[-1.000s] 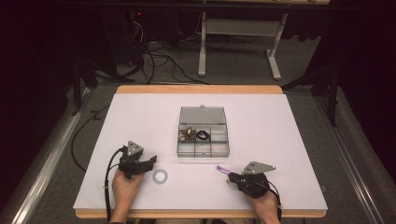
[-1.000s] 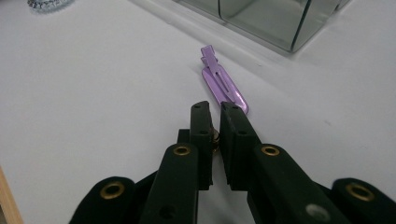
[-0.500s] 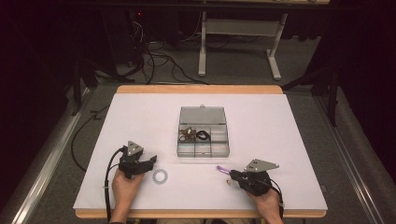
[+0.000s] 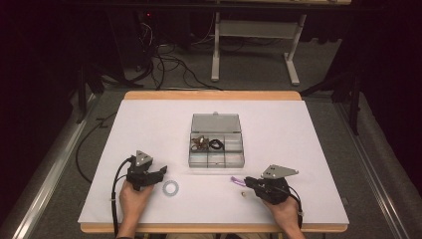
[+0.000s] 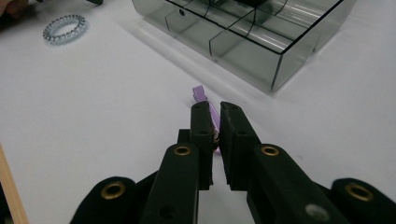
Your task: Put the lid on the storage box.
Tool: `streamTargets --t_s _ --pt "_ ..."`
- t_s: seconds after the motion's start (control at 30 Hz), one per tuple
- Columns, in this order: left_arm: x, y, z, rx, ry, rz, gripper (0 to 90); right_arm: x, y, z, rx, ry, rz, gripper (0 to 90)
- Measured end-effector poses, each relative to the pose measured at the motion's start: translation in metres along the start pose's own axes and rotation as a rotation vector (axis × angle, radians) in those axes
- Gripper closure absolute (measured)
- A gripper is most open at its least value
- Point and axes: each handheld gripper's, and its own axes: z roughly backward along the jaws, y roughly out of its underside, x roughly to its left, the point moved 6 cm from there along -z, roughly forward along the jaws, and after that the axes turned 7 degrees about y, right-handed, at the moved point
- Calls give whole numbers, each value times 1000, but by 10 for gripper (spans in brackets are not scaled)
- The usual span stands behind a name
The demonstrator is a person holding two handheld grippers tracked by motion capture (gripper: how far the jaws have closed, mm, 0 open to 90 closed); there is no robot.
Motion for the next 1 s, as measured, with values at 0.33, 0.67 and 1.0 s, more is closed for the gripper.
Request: streamTargets --t_s 0.33,0.67,1.0 --pt "0 0 0 1 0 -1 353 -3 -13 2 -15 -11 2 851" --pt "0 0 0 0 0 0 352 -9 -26 4 -31 -9 1 851" --pt "0 0 0 0 1 0 352 -16 -40 4 -36 -4 -9 851"
